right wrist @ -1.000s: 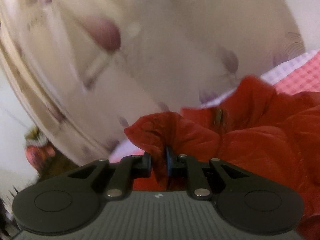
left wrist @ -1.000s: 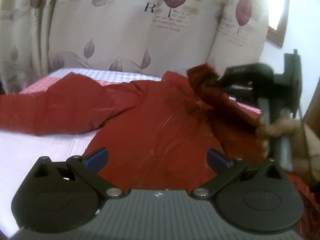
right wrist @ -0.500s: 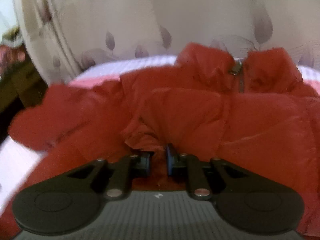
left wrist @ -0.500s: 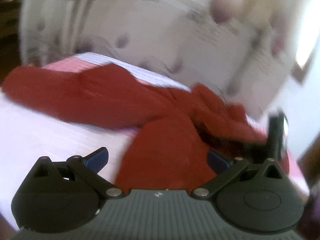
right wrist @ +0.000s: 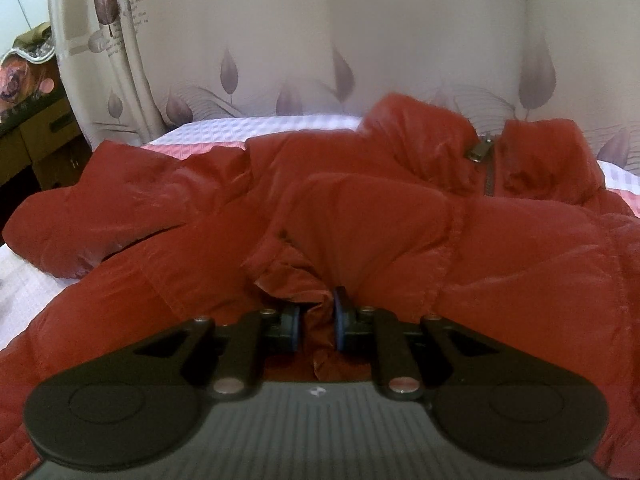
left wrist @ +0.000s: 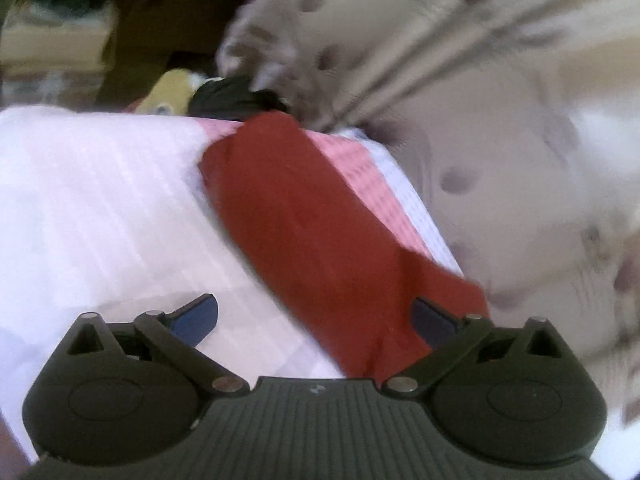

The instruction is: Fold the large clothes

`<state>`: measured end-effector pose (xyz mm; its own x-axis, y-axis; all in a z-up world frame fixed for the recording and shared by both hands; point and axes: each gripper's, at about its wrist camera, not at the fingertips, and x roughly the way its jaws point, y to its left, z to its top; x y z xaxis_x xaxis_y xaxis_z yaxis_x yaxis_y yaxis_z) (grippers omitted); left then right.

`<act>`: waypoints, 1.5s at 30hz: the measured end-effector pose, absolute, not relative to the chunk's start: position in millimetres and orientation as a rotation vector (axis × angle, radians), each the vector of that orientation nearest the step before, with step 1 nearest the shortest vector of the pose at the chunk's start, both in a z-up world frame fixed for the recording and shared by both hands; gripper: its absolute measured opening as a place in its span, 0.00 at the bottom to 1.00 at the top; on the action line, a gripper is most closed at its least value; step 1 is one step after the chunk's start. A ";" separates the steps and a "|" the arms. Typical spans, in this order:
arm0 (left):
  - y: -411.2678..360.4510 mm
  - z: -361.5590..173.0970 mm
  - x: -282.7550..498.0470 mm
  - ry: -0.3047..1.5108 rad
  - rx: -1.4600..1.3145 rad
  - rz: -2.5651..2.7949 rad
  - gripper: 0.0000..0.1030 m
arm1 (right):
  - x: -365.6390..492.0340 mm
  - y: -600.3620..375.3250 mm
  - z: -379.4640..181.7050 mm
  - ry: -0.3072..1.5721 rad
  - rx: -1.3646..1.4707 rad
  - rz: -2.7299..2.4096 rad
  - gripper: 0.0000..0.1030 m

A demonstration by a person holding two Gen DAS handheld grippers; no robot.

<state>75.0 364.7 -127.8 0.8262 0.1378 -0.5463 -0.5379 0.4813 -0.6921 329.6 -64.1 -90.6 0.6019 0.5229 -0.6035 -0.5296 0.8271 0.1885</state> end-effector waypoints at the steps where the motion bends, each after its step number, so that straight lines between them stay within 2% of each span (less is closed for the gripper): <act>1: 372.7 -129.5 77.9 0.435 -1.012 0.415 0.98 | 329.1 -63.9 -90.7 0.694 -0.012 0.608 0.15; 3: 382.8 -129.5 84.5 0.412 -1.037 0.428 0.94 | 327.1 -65.1 -90.5 0.688 -0.015 0.605 0.15; 4: 386.6 -130.4 85.5 0.393 -1.048 0.425 0.86 | 326.7 -65.4 -90.6 0.687 -0.014 0.604 0.15; 5: 388.8 -131.2 88.0 0.376 -1.044 0.419 0.66 | 326.7 -65.6 -90.7 0.688 -0.013 0.604 0.15; 6: 390.1 -131.5 91.0 0.382 -1.022 0.432 0.53 | 326.6 -65.7 -90.8 0.688 -0.014 0.603 0.15; 7: 391.5 -132.3 97.0 0.406 -0.990 0.455 0.21 | 326.5 -65.5 -90.8 0.688 -0.015 0.602 0.15; 8: 392.3 -135.5 102.2 0.423 -0.973 0.460 0.00 | 326.2 -65.2 -90.8 0.687 -0.018 0.600 0.15; 12: 386.0 -124.7 110.2 0.377 -0.928 0.476 0.01 | 325.2 -62.1 -89.5 0.684 -0.038 0.593 0.15; 14: 376.3 -104.5 109.4 0.316 -0.922 0.442 0.01 | 325.9 -61.3 -88.2 0.686 -0.040 0.593 0.17; 15: 367.6 -89.9 109.4 0.284 -0.908 0.418 0.01 | 326.8 -61.5 -86.7 0.691 -0.035 0.596 0.22; 16: 357.6 -76.1 111.9 0.261 -0.886 0.388 0.01 | 327.9 -62.4 -84.1 0.697 -0.027 0.606 0.33; 17: 346.9 -62.9 114.1 0.242 -0.858 0.350 0.01 | 328.5 -64.3 -79.7 0.706 -0.009 0.624 0.40; 18: 331.3 -45.9 116.3 0.224 -0.820 0.308 0.01 | 328.5 -66.7 -76.4 0.713 0.014 0.644 0.69; 19: 315.8 -31.4 119.0 0.210 -0.785 0.270 0.01 | 327.3 -70.6 -71.2 0.715 0.052 0.672 0.92; 20: 299.0 -19.6 121.5 0.199 -0.756 0.233 0.01 | 324.0 -75.8 -63.7 0.704 0.088 0.694 0.96; 25: 202.5 26.7 145.1 0.193 -0.677 -0.003 0.03 | 309.3 -107.9 -28.4 0.639 0.184 0.709 0.97; 29: 119.0 35.9 170.7 0.234 -0.604 -0.173 0.03 | 295.4 -152.4 -12.4 0.614 0.315 0.698 0.97; 38: -30.4 -20.1 230.5 0.420 -0.445 -0.422 0.03 | 273.1 -267.0 -14.6 0.575 0.534 0.568 0.97; 42: -32.1 -53.9 228.0 0.481 -0.496 -0.450 0.04 | 271.3 -295.6 -21.0 0.576 0.587 0.526 0.97; 43: -24.9 -56.1 219.4 0.471 -0.507 -0.444 0.08 | 271.3 -297.8 -22.9 0.584 0.593 0.528 0.97; 44: -18.3 -57.4 213.7 0.457 -0.512 -0.426 0.21 | 271.2 -299.2 -23.4 0.587 0.594 0.540 0.97; 45: -9.8 -59.2 204.9 0.442 -0.511 -0.399 0.30 | 271.7 -297.4 -21.8 0.584 0.584 0.554 0.97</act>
<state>204.9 -9.8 -59.2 0.8313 -0.4670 -0.3014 0.2523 0.8002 -0.5441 271.7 -297.4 -21.8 0.7017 0.6240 -0.3438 -0.3102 0.7021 0.6410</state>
